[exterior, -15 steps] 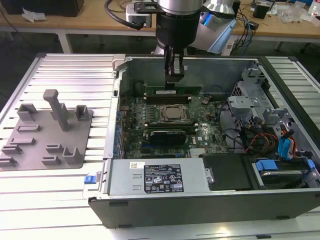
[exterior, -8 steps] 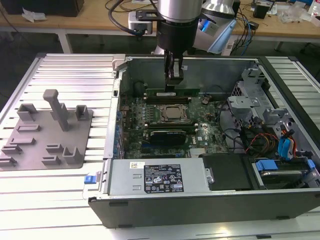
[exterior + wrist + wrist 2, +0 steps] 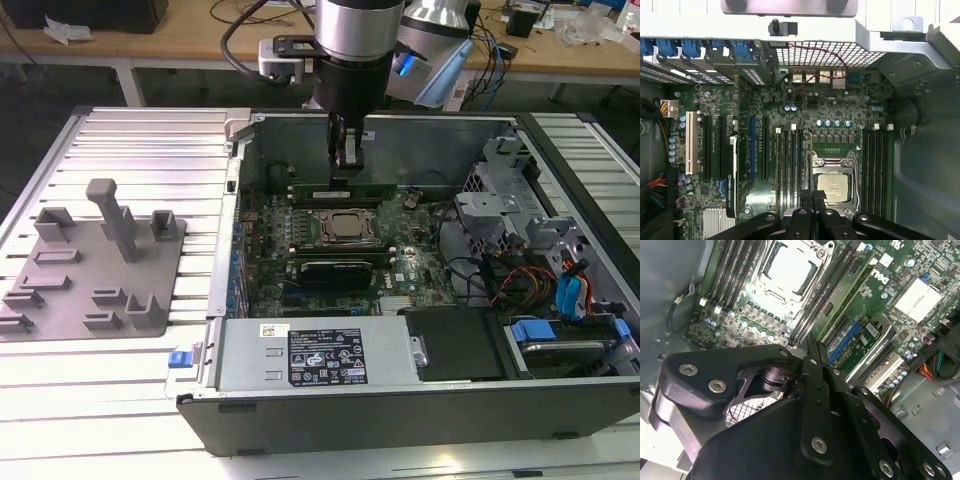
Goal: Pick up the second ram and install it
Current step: 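Pick up the second ram and move it above second insertion slot, then insert the second ram into the second slot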
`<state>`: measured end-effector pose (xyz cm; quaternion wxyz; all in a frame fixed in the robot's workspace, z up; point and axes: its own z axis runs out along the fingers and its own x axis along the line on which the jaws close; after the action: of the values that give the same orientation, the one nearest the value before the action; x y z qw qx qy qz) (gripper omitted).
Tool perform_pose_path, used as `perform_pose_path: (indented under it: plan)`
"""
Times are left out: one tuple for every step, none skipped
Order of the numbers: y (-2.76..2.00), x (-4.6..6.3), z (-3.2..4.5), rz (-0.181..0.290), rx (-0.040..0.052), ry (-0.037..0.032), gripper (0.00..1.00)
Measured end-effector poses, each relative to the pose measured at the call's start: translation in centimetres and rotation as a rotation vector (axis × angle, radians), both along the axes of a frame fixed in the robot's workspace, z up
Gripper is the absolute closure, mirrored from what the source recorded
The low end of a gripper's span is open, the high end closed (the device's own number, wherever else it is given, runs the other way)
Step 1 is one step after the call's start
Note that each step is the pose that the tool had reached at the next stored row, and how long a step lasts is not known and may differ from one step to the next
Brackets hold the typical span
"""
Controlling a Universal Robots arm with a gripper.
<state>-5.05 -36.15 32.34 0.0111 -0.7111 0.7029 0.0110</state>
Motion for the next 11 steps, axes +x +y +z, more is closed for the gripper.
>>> perform_pose_path:
  plan:
    - [0.01, 0.00, -0.02, 0.000, 0.0000, 0.0000, 0.91]
    - [0.01, 0.00, -0.02, 0.000, -0.0001, 0.0001, 0.91]
    - [0.01, 0.00, -0.03, 0.000, 0.0000, 0.0001, 0.91]
    - [0.01, 0.00, -0.04, 0.000, 0.0000, 0.0000, 0.91]
    - [0.01, 0.00, -0.05, 0.000, 0.0000, 0.0000, 0.91]
    - [0.01, 0.00, -0.06, 0.000, 0.0000, 0.0000, 0.91]
    - [0.01, 0.00, -0.06, 0.000, 0.0000, 0.0000, 0.91]
    - [0.01, 0.00, -0.06, 0.000, 0.0000, 0.0000, 0.91]
    - [0.01, 0.00, -0.07, 0.000, 0.0000, 0.0000, 0.91]
    - [0.01, 0.00, -0.07, 0.000, 0.0000, 0.0000, 0.91]
    - [0.01, 0.00, -0.07, 0.000, 0.0000, 0.0000, 0.91]
